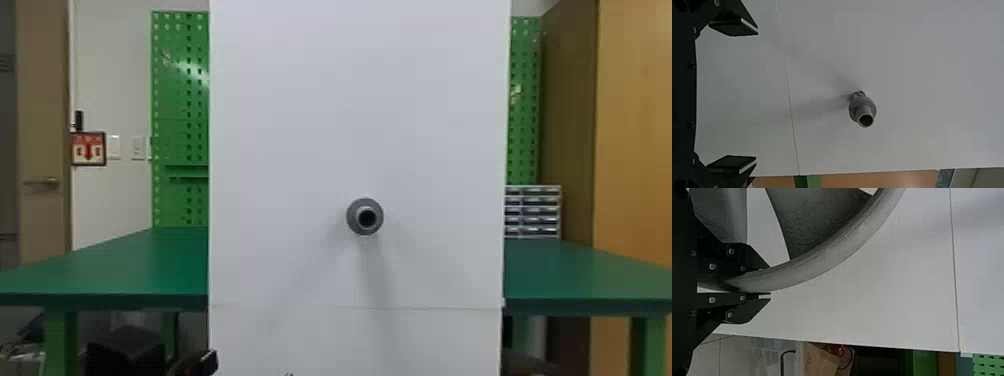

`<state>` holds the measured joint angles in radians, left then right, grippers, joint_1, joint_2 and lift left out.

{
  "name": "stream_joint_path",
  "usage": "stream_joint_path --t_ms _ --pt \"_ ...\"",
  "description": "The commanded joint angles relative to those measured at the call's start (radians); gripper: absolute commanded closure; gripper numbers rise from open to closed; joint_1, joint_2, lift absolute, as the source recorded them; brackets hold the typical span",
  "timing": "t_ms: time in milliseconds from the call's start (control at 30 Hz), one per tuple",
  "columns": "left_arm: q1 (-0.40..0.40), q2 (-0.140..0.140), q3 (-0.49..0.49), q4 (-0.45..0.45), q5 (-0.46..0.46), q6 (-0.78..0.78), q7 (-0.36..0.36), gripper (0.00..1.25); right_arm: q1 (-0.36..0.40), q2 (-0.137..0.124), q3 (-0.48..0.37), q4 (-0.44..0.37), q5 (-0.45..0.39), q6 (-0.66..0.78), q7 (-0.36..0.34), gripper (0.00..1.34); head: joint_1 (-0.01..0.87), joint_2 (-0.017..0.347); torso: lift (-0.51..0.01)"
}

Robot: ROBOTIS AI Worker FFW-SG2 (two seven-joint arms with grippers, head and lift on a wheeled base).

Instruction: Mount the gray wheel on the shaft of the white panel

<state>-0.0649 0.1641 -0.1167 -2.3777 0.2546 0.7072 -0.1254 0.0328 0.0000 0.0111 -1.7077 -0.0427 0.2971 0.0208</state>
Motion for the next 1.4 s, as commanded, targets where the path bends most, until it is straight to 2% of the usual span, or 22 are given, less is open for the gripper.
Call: stream_joint_path --t_ms 0,433,667,1033,1367 --pt "0.000 0.000 0.000 0.000 0.000 0.000 0.000 0.13 -0.013 0.001 0.017 -0.052 0.004 0.050 -0.022 1.28 0.037 0.037 -0.488" --pt "0.000 0.000 0.000 0.000 0.000 0.000 0.001 0.13 -0.111 0.001 0.076 -0.202 0.026 0.278 -0.105 1.28 0.037 0.037 -0.488" --pt "0.002 0.000 0.000 0.000 0.000 0.002 0.001 0.13 -0.171 0.001 0.110 -0.293 0.027 0.389 -0.185 1.28 0.037 0.037 -0.488" --pt "0.002 0.000 -0.001 0.000 0.000 0.005 0.001 0.13 -0.284 -0.021 0.124 -0.394 0.012 0.574 -0.188 1.28 0.037 0.037 -0.488" --pt "0.000 0.000 -0.001 -0.002 0.000 0.011 0.001 0.13 -0.370 -0.040 0.124 -0.454 -0.022 0.657 -0.188 1.28 0.037 0.037 -0.488"
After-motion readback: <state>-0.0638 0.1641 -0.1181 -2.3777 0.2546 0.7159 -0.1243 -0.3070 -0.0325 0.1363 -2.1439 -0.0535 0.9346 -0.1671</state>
